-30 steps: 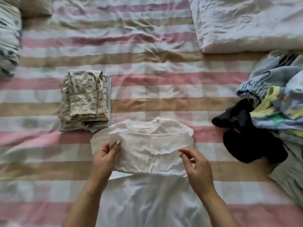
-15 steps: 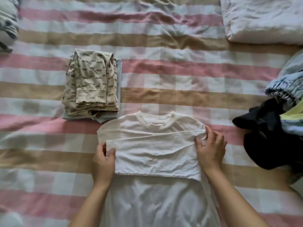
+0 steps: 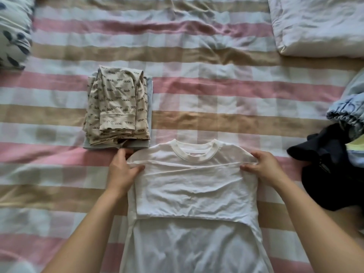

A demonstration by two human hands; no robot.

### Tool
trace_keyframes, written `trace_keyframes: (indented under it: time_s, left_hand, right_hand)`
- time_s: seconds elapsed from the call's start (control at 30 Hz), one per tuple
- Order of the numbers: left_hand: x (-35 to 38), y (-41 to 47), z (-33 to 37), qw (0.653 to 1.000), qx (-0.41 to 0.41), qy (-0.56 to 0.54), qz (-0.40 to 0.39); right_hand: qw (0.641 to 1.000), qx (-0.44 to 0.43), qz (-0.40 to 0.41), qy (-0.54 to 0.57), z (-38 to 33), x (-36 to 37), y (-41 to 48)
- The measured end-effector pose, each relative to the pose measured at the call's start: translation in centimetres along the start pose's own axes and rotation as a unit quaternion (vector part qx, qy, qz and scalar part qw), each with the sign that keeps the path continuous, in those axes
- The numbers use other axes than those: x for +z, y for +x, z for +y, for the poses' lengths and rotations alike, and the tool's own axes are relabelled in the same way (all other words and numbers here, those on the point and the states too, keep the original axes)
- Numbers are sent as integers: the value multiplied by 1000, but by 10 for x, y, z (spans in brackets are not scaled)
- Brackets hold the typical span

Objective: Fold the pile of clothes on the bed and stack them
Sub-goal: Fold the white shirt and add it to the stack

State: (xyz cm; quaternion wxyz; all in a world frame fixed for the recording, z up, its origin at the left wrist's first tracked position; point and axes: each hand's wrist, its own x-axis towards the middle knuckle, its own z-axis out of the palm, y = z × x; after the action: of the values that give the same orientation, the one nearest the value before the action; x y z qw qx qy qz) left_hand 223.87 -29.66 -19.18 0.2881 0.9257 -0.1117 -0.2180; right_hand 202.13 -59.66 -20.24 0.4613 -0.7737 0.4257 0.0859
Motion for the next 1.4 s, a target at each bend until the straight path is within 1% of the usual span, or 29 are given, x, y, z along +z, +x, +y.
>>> trace_keyframes:
  time_s: [0.07, 0.17, 0.27, 0.3, 0.37, 0.43, 0.47, 0.53, 0.6, 0.67, 0.73, 0.8, 0.9, 0.97, 1.07, 1.2, 1.4]
  left_hand:
    - [-1, 0, 2, 999, -8, -53, -6]
    - [7, 5, 19, 992, 18, -119, -46]
    - [22, 19, 45, 983, 31, -171, -50]
    - [27, 26, 51, 984, 30, -171, -51]
    - [33, 37, 59, 985, 24, -155, -64]
    - [34, 43, 60, 982, 19, -167, -87]
    - [33, 43, 59, 982, 23, -164, -94]
    - [26, 39, 55, 983, 37, -151, -98]
    - [17, 29, 47, 979, 47, -172, -100]
    - [7, 13, 40, 977, 62, -181, -94]
    - [-2, -8, 33, 979, 89, -163, -81]
    - [-13, -34, 27, 981, 133, -124, -68]
    - [-30, -77, 16, 970, 224, -78, -43]
    - [-40, -107, 7, 964, 253, -60, -46]
    - [-44, -146, -19, 963, 259, -25, -71]
    - [-23, -186, -57, 966, 224, 34, -126]
    - [4, -213, -90, 948, 273, 96, -132]
  right_hand:
    - [1000, 2, 26, -16, 1, -4, 2]
    - [996, -5, 73, -43, -2, -24, 14]
    - [987, -22, 137, -85, -3, -50, 29]
    - [986, -21, 136, -95, -1, -56, 33]
    - [991, -8, 97, -93, 0, -58, 40]
    - [995, -2, 65, -82, 3, -55, 40]
    - [995, -5, 68, -74, 4, -53, 38]
    - [994, -15, 99, -48, 7, -51, 29]
    - [991, -26, 128, -3, 10, -49, 11]
    - [989, -42, 141, 7, 13, -47, -13]
    - [988, -56, 141, 12, 18, -44, -43]
    - [985, -82, 152, -26, 22, -41, -78]
    - [970, -139, 181, -84, 29, -39, -128]
    - [966, -157, 184, -87, 37, -38, -161]
    - [968, -159, 160, -108, 60, -29, -203]
    - [970, -137, 115, -166, 98, 2, -234]
    - [963, -119, 121, -208, 136, 34, -251]
